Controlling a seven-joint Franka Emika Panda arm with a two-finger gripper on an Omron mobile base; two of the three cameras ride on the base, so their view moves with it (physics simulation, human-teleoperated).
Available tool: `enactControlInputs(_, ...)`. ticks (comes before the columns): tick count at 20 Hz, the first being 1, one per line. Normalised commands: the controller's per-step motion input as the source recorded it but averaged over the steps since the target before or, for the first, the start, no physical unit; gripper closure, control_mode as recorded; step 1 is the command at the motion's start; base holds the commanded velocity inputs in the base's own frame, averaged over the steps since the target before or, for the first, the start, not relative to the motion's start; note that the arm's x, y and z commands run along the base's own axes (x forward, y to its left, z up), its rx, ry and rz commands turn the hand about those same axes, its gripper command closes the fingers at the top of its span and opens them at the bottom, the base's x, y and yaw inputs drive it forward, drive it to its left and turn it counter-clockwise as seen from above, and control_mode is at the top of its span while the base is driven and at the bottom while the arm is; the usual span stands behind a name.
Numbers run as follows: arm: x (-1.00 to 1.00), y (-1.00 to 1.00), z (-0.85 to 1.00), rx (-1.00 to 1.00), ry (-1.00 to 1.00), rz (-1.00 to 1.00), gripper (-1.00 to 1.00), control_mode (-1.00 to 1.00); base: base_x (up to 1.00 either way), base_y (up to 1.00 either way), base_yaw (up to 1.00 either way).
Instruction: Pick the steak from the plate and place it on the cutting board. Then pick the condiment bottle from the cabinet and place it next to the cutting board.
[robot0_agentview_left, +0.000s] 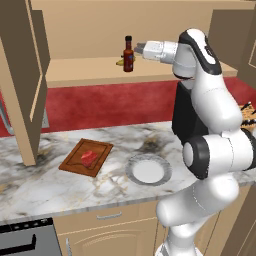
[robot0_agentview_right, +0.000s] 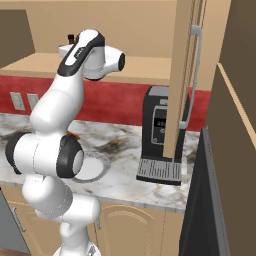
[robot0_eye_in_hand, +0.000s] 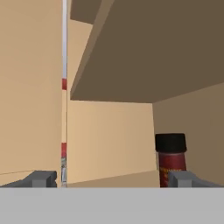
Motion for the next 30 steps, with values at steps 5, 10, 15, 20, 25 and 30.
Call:
enactControlInputs(5,0.16,0.0,0.0,0.0,0.0,0.0,-1.0,-1.0,0.0,0.0,0.0)
enactControlInputs(10,0.16,0.0,0.0,0.0,0.0,0.0,-1.0,-1.0,0.0,0.0,0.0)
enactControlInputs(15,0.14,0.0,0.0,0.0,0.0,0.0,-1.0,-1.0,0.0,0.0,0.0)
enactControlInputs(20,0.12,0.0,0.0,0.0,0.0,0.0,-1.0,-1.0,0.0,0.0,0.0)
enactControlInputs(25,0.12,0.0,-0.01,0.0,0.0,0.0,-1.0,-1.0,0.0,0.0,0.0)
enactControlInputs(30,0.12,0.0,-0.03,0.0,0.0,0.0,-1.0,-1.0,0.0,0.0,0.0)
